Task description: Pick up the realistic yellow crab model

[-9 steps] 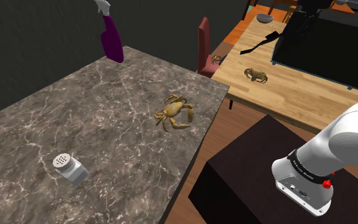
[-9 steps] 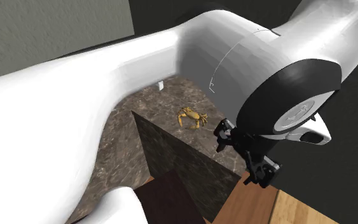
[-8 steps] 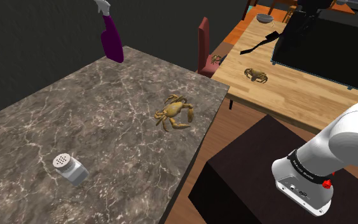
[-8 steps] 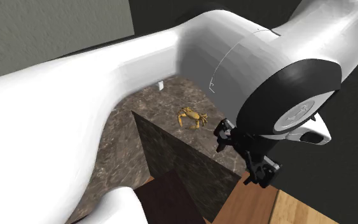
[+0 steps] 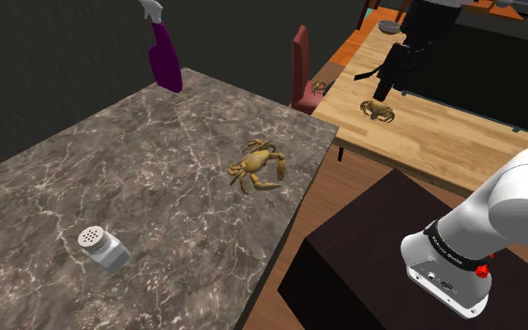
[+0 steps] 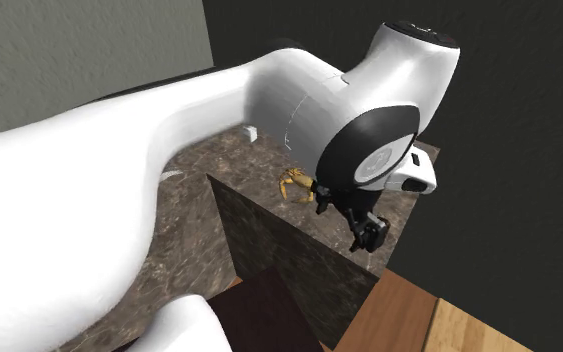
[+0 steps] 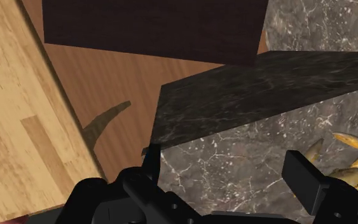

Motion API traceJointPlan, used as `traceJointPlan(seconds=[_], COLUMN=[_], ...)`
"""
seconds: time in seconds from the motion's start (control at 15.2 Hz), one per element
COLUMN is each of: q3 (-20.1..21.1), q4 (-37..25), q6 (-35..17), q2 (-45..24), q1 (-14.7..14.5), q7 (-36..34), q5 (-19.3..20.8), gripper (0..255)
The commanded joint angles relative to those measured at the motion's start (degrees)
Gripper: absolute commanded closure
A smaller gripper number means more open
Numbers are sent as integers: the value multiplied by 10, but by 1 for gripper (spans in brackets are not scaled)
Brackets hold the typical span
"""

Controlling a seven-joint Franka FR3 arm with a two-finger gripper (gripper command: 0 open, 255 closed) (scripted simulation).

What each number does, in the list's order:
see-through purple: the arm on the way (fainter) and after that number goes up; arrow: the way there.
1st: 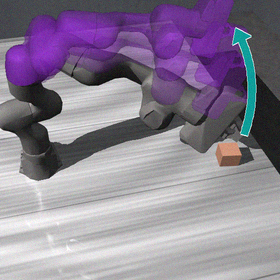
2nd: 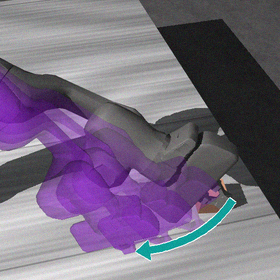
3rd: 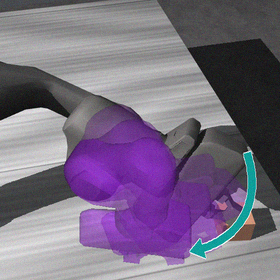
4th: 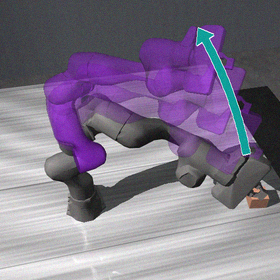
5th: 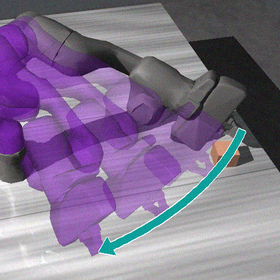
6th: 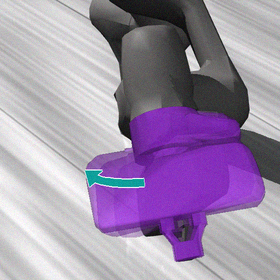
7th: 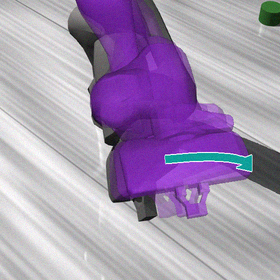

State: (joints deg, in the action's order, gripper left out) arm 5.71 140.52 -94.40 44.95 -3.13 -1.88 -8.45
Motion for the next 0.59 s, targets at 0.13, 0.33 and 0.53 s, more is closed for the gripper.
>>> traceJointPlan(seconds=[0.13,0.33,0.53], q3=[44,79,115], q4=[25,35,38], q6=[-68,-118,-170], q2=[-17,-38,-66], q1=[-23,-39,-53], q7=[-30,-53,-76], q5=[-34,-58,-77], gripper=[0,0,0])
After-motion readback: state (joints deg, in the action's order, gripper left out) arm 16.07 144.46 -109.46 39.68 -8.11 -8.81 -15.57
